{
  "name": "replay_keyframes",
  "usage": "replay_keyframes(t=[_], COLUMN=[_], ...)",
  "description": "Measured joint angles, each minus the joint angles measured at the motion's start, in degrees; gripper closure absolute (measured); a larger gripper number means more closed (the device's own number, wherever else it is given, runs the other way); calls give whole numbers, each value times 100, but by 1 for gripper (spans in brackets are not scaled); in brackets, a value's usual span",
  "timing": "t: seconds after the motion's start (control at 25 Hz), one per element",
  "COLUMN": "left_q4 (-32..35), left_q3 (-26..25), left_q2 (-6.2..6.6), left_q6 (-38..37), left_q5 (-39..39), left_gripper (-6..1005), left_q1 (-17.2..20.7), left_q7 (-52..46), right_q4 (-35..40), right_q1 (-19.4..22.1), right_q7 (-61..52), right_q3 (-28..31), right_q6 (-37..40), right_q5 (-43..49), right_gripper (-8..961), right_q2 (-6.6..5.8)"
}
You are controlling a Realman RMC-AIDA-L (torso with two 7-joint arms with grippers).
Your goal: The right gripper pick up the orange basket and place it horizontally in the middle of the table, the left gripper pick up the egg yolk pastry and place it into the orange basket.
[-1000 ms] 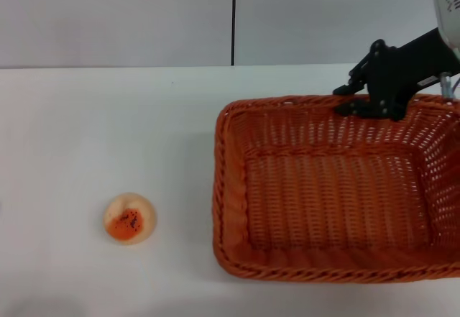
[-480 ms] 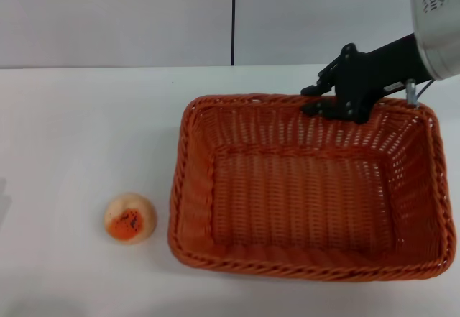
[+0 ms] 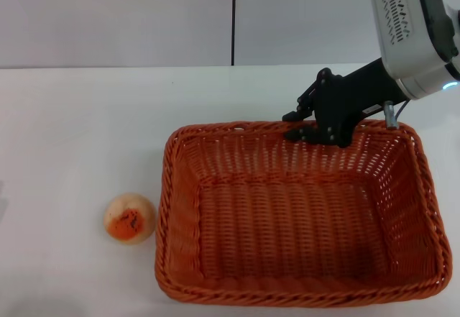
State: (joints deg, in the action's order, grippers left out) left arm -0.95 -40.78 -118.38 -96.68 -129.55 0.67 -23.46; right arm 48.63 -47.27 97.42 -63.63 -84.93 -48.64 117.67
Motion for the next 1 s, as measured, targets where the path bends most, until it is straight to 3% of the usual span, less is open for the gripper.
replay_keyframes(t=[0.36, 0.52, 0.8, 0.92, 0.96, 1.0], left_q4=[-2, 0, 32, 86, 160, 160], left_q3=[-2, -20, -42, -44, -46, -46], left_q2=[6, 12, 36, 56, 64, 64], left_q6=[-31, -42, -69, -77, -100, -100], left_q5=[0, 5, 32, 26, 22, 22], left_gripper=[190, 190, 190, 190, 190, 190], left_q1=[-11, -13, -36, -65, -96, -96], left_q7=[0, -2, -53, -123, -211, -211], right_q4=[234, 527, 1734, 2257, 2466, 2466], right_q1=[98, 241, 1110, 1691, 2140, 2140], right_q7=[-292, -357, -582, -633, -634, -634], right_q3=[26, 27, 83, 124, 158, 158], right_q6=[114, 67, -240, -283, -288, -288], right_q5=[-37, -181, -1419, -2228, -2937, -2937], right_gripper=[648, 471, 334, 288, 288, 288], right_q2=[86, 115, 119, 117, 117, 117])
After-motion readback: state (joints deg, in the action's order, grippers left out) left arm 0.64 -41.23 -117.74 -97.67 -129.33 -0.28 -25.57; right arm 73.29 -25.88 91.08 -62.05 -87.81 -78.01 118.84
